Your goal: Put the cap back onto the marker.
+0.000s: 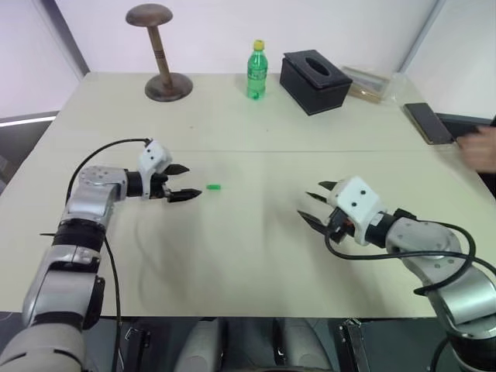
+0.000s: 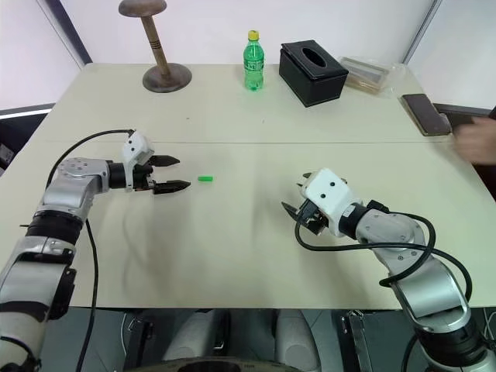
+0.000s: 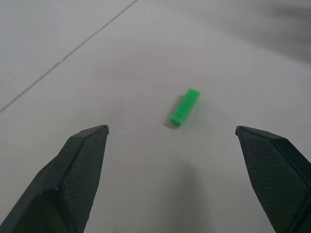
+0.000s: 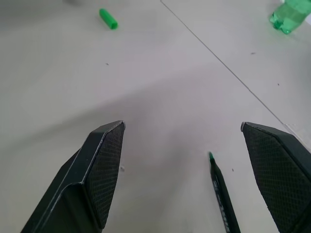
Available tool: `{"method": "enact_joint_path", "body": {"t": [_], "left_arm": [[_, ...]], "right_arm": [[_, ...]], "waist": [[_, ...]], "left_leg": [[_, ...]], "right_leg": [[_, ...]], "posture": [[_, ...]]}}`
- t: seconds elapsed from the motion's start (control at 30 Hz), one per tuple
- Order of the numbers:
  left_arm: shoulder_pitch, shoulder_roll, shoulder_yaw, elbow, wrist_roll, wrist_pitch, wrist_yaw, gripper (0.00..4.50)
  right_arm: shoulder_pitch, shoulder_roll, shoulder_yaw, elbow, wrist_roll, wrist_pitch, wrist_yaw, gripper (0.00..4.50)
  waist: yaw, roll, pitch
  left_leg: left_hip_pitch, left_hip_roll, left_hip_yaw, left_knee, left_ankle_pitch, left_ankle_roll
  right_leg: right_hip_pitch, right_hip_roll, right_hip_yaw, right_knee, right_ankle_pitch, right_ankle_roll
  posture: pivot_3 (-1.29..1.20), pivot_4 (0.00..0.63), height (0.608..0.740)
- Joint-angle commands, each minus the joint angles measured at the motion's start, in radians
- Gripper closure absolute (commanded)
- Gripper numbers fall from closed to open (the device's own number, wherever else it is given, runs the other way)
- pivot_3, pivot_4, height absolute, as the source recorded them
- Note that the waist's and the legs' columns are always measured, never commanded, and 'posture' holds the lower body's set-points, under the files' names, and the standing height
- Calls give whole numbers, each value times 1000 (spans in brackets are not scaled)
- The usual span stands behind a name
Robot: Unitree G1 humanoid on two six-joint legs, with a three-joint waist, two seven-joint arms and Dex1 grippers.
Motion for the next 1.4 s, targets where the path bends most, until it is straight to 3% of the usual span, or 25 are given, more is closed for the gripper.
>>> {"method": "enact_joint_path", "body": {"t": [0.03,0.37,0.57,0.8,1.2,1.3,1.4], "left_arm": [[-76,4,11,83,19,-93,-69,120],[-131,-44,-21,266,125,-316,-136,120],[-151,-100,-28,354,185,-439,-63,120],[-187,-130,-27,434,233,-442,19,120],[-193,-150,-33,472,258,-354,-18,120],[-195,-156,-33,479,263,-347,-18,899],[-196,-162,-35,486,270,-341,-21,2350]], "right_arm": [[15,11,-38,-95,42,43,-4,583],[79,-3,-34,-157,63,83,-11,583],[92,-4,-41,-184,61,110,-34,583],[113,5,-58,-230,65,153,-68,583],[140,2,-56,-292,114,216,-67,583],[149,-3,-59,-301,123,222,-70,583],[157,-14,-63,-302,130,219,-75,583]], "waist": [[-1,0,0],[-3,0,0],[-1,-1,0],[-4,-1,0],[-3,-2,0],[-2,-2,-1],[-2,-2,-1]], "left_leg": [[0,0,0,0,0,0],[0,0,0,0,0,0],[0,0,0,1,0,0],[0,0,0,1,0,1],[0,0,0,1,0,1],[0,0,0,1,0,1],[1,0,-1,1,0,1]], "right_leg": [[0,0,0,0,0,0],[0,1,0,1,0,0],[0,0,0,1,0,0],[0,1,0,1,0,0],[1,1,0,1,0,0],[1,1,0,1,0,0],[2,1,0,1,0,0]], "posture": [[0,150,740],[0,150,740],[0,150,740],[0,150,740],[0,150,740],[0,150,740],[0,150,740]]}}
